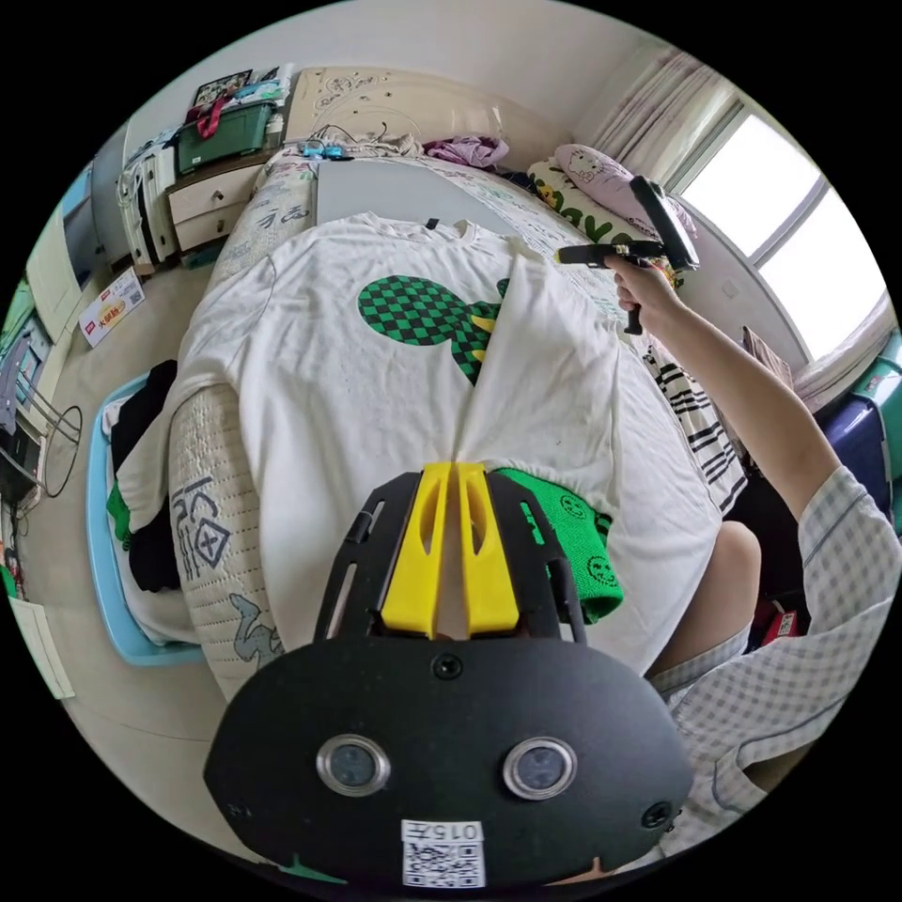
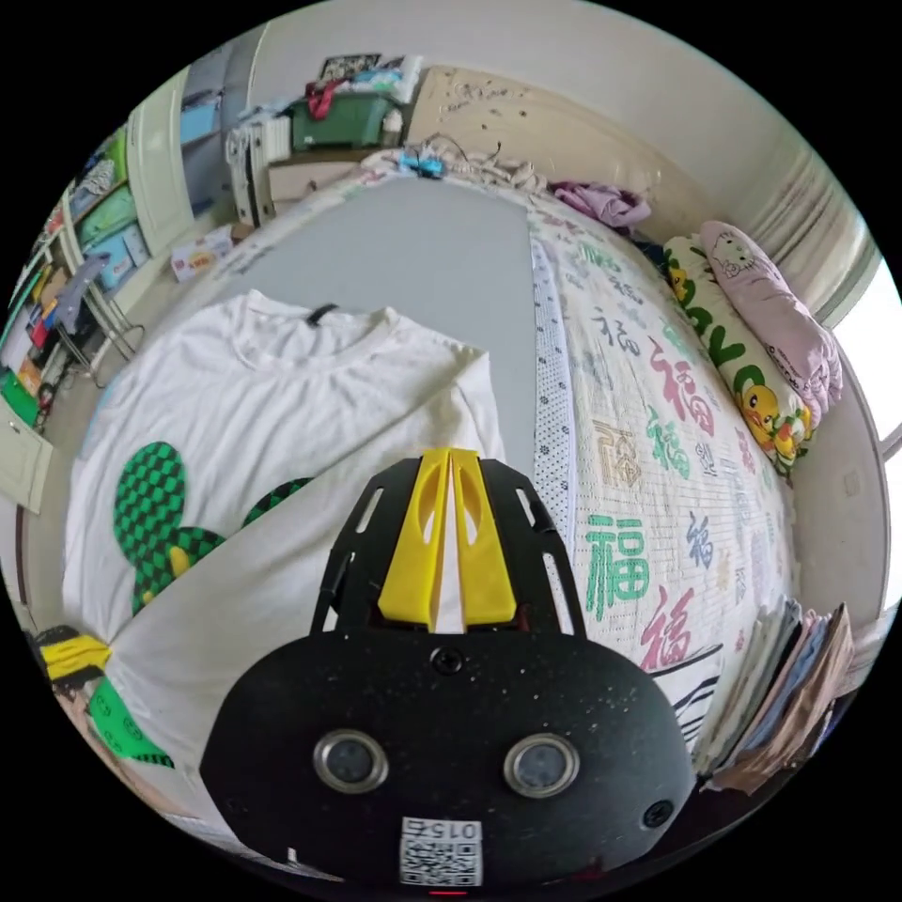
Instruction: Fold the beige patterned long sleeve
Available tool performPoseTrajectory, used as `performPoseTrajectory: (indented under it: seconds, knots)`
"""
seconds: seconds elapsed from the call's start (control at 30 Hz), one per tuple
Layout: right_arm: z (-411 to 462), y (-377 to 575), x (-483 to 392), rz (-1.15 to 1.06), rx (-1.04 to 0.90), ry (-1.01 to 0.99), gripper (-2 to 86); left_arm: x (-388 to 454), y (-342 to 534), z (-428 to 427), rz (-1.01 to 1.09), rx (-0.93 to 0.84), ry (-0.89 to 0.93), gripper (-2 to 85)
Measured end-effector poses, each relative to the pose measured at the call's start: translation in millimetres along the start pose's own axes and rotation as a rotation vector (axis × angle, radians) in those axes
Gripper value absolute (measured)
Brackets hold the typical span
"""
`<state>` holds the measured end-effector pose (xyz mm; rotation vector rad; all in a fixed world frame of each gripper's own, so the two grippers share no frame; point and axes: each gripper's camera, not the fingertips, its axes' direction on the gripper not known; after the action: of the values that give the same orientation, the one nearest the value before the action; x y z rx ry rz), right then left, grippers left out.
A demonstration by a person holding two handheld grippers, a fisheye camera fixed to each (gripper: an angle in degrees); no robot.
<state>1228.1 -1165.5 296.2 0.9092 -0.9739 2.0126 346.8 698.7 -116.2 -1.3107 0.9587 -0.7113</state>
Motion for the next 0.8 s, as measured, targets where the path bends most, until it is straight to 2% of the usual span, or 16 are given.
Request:
performPoseTrajectory:
  seconds: [0.1, 0.17, 0.33, 0.43, 0.5, 0.63, 0.8]
  knots:
    - [-48.7, 43.3, -0.2, -0.08, 0.095, -0.196, -0.8, -0.9, 6.3, -16.8, -0.033, 0.027, -0.008, -0.2]
    - [-76.2, 79.4, 3.8, -0.106, 0.15, -0.26, -0.7, 1.0, 14.9, -40.8, -0.041, 0.087, 0.014, 0.3]
    - [-101.1, 159.3, 42.4, -0.041, 0.244, -0.224, 0.6, 41.5, 35.2, -87.3, 0.099, 0.241, 0.14, 2.9]
    - [-80.1, 163.6, 79.9, 0.037, 0.119, -0.202, 4.1, 95.4, 37.0, -98.9, 0.248, 0.272, 0.256, 5.5]
    - [-67.9, 154.6, 90.0, 0.056, 0.067, -0.211, 4.7, 128.0, 31.1, -99.1, 0.314, 0.24, 0.299, 6.0]
    - [-39.3, 129.4, 100.0, 0.093, -0.01, -0.238, 4.8, 182.0, 20.2, -71.7, 0.424, 0.091, 0.147, 6.1]
    - [-8.0, 113.4, 95.9, 0.075, -0.117, -0.163, 4.2, 192.9, 22.6, -47.4, 0.483, -0.083, 0.059, 2.5]
